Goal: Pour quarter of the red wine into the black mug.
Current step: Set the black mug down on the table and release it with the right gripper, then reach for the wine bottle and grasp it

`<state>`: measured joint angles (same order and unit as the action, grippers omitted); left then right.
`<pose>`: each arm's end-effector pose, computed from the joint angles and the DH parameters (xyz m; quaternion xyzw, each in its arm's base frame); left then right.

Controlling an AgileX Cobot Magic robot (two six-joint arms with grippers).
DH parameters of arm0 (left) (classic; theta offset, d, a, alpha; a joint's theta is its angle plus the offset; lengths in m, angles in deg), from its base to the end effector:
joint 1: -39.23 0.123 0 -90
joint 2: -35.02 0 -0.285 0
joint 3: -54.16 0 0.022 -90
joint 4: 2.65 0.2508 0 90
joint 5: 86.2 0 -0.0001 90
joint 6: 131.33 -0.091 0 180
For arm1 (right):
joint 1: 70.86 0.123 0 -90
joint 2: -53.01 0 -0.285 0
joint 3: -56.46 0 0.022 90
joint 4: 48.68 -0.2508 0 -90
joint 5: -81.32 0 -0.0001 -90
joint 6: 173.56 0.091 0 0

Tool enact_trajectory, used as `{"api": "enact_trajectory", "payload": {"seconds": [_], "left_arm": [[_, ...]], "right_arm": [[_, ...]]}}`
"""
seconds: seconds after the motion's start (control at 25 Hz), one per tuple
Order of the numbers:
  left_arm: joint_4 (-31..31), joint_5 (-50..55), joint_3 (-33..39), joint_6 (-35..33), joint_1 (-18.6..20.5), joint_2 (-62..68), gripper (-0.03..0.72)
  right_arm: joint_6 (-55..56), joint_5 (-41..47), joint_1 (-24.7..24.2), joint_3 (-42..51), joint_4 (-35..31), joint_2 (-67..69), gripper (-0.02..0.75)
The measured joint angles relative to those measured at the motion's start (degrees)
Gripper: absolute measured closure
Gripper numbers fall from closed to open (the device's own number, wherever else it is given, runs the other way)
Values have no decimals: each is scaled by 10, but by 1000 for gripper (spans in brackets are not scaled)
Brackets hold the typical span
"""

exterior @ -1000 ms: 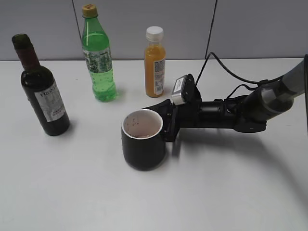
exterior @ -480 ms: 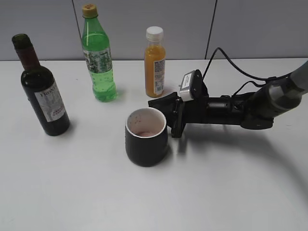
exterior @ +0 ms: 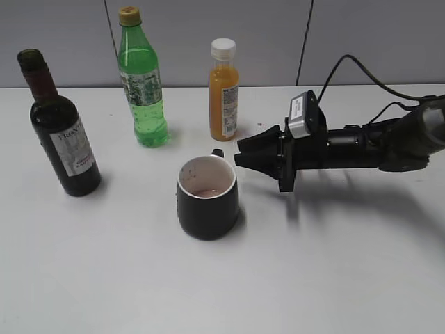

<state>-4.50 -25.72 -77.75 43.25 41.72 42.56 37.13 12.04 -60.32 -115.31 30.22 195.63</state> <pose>-0.0062 -0.0028 0.2800 0.0224 0.8482 0.0204 0.5289 0.3759 0.1549 0.0675 -0.4994 0.6010 0.4099 0.4705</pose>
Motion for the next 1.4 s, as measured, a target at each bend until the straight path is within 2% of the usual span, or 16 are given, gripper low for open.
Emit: {"api": "enact_trajectory", "payload": {"seconds": [0.44, 0.52, 0.68, 0.8, 0.96, 1.04, 1.24, 1.4], "left_arm": [[0, 0, 0, 0, 0, 0, 99], [0, 0, 0, 0, 0, 0, 99], [0, 0, 0, 0, 0, 0, 99], [0, 0, 0, 0, 0, 0, 99], [1, 0, 0, 0, 0, 0, 99], [1, 0, 0, 0, 0, 0, 99], [0, 0, 0, 0, 0, 0, 99], [0, 0, 0, 0, 0, 0, 99]], "right_arm": [[43, -1, -92, 1, 86, -49, 457], [54, -1, -109, 1, 85, -59, 401], [60, -1, -132, 1, 61, -80, 218], [61, 1, -137, 1, 24, -97, 148], [61, 117, -138, 0, -72, -127, 132], [56, 202, -138, -2, -154, -142, 131], [52, 454, -138, -32, -312, -171, 131], [50, 656, -139, -61, -406, -193, 132]]}}
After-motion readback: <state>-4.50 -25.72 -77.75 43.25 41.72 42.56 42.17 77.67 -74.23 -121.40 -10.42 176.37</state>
